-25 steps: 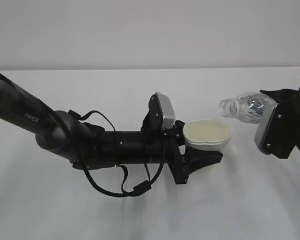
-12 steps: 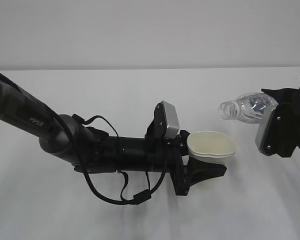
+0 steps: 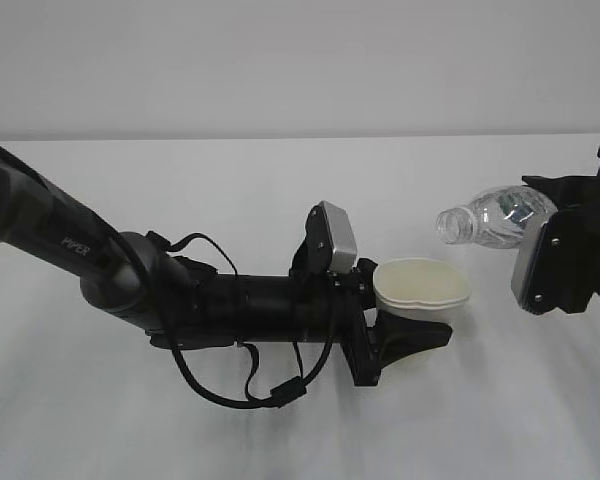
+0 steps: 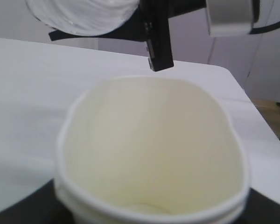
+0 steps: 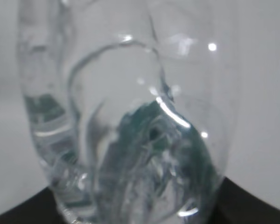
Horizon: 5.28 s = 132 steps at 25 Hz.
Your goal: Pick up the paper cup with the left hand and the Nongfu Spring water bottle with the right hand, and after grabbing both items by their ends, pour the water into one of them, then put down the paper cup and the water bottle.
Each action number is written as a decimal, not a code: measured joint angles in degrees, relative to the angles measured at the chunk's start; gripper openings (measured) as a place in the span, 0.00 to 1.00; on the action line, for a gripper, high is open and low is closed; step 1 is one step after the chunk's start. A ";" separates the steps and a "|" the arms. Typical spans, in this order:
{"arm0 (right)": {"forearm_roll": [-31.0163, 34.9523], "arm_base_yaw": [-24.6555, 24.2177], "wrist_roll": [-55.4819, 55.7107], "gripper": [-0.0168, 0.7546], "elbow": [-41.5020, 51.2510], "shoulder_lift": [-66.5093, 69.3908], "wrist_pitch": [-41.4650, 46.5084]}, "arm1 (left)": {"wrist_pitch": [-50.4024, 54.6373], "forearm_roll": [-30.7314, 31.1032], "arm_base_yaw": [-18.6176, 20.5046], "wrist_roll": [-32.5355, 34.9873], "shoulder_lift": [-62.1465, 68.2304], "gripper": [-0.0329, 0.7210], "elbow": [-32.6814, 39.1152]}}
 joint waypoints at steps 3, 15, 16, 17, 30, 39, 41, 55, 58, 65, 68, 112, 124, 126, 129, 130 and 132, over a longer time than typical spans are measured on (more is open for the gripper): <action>0.00 0.00 -0.13 0.51 0.00 0.00 -0.12 | 0.00 -1.94 0.00 0.00 0.00 0.62 0.00; 0.00 0.00 -1.09 0.51 0.00 0.00 -0.26 | 0.00 -4.28 0.00 -0.08 0.00 0.62 -0.03; 0.00 0.00 -1.39 0.51 -0.10 0.00 -0.26 | 0.00 -4.05 0.00 -0.08 0.00 0.62 -0.03; 0.00 0.00 -1.84 0.51 -0.04 0.00 -0.26 | 0.00 -3.90 0.00 -0.08 0.00 0.62 -0.03; 0.00 0.00 -4.02 0.51 -0.54 0.00 -0.26 | 0.00 -3.45 0.00 -0.08 0.00 0.62 -0.03; 0.46 0.00 -6.43 0.51 -1.22 0.00 -0.16 | 0.00 -2.43 0.00 -0.08 0.00 0.62 -0.03; 0.46 0.00 -6.87 0.51 -1.22 0.00 -0.16 | 0.00 -2.40 0.00 -0.08 0.00 0.61 -0.03; 0.57 0.00 -8.42 0.51 -1.22 0.00 0.14 | 0.00 -2.31 0.00 -0.08 0.00 0.61 -0.03; 0.65 0.00 -8.42 0.51 -1.22 0.00 0.14 | 0.00 -2.31 0.00 -0.08 0.00 0.61 -0.03; 0.65 0.00 -8.56 0.51 -1.22 0.00 0.14 | 0.00 -2.31 0.00 -0.08 0.00 0.61 -0.03; 0.65 0.00 -8.80 0.51 -1.22 0.00 0.14 | 0.00 -2.31 0.00 -0.08 0.00 0.61 -0.03; 1.25 0.00 -11.45 0.51 -1.22 0.00 0.34 | 0.45 -2.19 0.00 -0.47 0.00 0.61 -0.03; 2.08 0.00 -12.65 0.51 -1.22 0.00 0.61 | 0.55 -2.07 0.00 -0.47 0.00 0.61 -0.03; 2.17 0.00 -12.88 0.51 -1.22 0.00 0.61 | 0.66 -2.07 0.00 -0.47 0.00 0.61 -0.03; 2.17 0.00 -12.88 0.51 -1.22 0.00 0.61 | 0.66 -2.07 0.00 -0.47 0.00 0.61 -0.03; 2.17 0.00 -12.99 0.51 -1.22 0.00 0.61 | 0.66 -2.07 0.00 -0.47 0.00 0.61 -0.03; 2.17 0.00 -12.94 0.51 -1.22 0.00 0.61 | 0.74 -2.04 0.00 -0.47 0.00 0.61 -0.03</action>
